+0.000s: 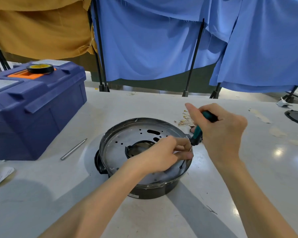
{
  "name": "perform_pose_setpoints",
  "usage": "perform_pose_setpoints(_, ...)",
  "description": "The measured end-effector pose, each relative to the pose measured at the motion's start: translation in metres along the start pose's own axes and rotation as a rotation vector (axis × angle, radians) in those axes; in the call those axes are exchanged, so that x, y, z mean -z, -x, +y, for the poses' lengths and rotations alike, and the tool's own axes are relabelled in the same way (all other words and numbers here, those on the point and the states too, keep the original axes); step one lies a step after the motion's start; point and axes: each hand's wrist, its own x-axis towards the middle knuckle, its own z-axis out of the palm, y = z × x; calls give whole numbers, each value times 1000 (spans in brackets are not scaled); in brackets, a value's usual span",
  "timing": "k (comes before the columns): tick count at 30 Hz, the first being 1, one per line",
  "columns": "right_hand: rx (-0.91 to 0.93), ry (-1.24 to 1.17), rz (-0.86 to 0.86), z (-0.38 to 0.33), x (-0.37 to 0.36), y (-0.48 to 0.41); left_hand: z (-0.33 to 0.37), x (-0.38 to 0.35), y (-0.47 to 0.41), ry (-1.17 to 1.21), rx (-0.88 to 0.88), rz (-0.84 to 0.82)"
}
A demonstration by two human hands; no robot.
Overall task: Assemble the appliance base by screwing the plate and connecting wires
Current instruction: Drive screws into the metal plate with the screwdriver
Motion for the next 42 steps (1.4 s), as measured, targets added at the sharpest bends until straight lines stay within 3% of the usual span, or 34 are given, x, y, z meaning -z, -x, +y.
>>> perform_pose_setpoints(2, 63, 129, 47, -1, -2, 2, 1, -1, 0, 1, 6, 4)
perform_pose_setpoints(4, -26, -18, -174, -4, 4, -1, 2, 0, 1, -20, 14, 29)
perform_pose_setpoints(6, -142, -210, -511, -5, 16, -7, 2, 1, 4, -83, 16, 57)
perform_pose_setpoints(8, -172, -306, -693, -1, 26, -12, 2, 2, 5, -70, 33, 35)
perform_pose_setpoints(10, -177, -286, -583, 6, 26, -11, 4, 2, 5, -10, 51, -5)
perform_pose_setpoints(13, -154, -23, -227, 6, 15, -4, 6, 1, 3, 59, 1, 10)
perform_pose_setpoints(16, -80, 200, -53, 10, 8, -2, 7, 0, 2, 51, -95, 27)
perform_pose_setpoints(23, 79, 214, -60, 2, 9, -2, 1, -4, -3, 104, -109, 9)
perform_pose_setpoints(27, 1, 255, -146, -3, 5, -5, -2, -4, -5, 119, -75, 19)
perform_pose_setpoints(30, -292, -237, -460, 1, 18, -12, -3, -2, -4, 135, -44, 13)
perform_pose_setpoints(32, -296, -375, -553, 8, 27, -15, -2, -3, -4, 113, -55, 14)
perform_pose_setpoints(35, -226, -188, -346, 6, 24, -11, 1, -6, -5, 103, -32, 7)
perform_pose_setpoints(38, -71, 163, -87, 1, 7, -2, 1, -5, -6, 99, -38, 3)
perform_pose_setpoints(40, -18, 258, -33, -4, 4, 1, 2, -3, -4, 95, -32, -5)
perform_pose_setpoints(42, -88, 142, -126, -5, 10, -5, 3, 0, -3, 106, -23, -13)
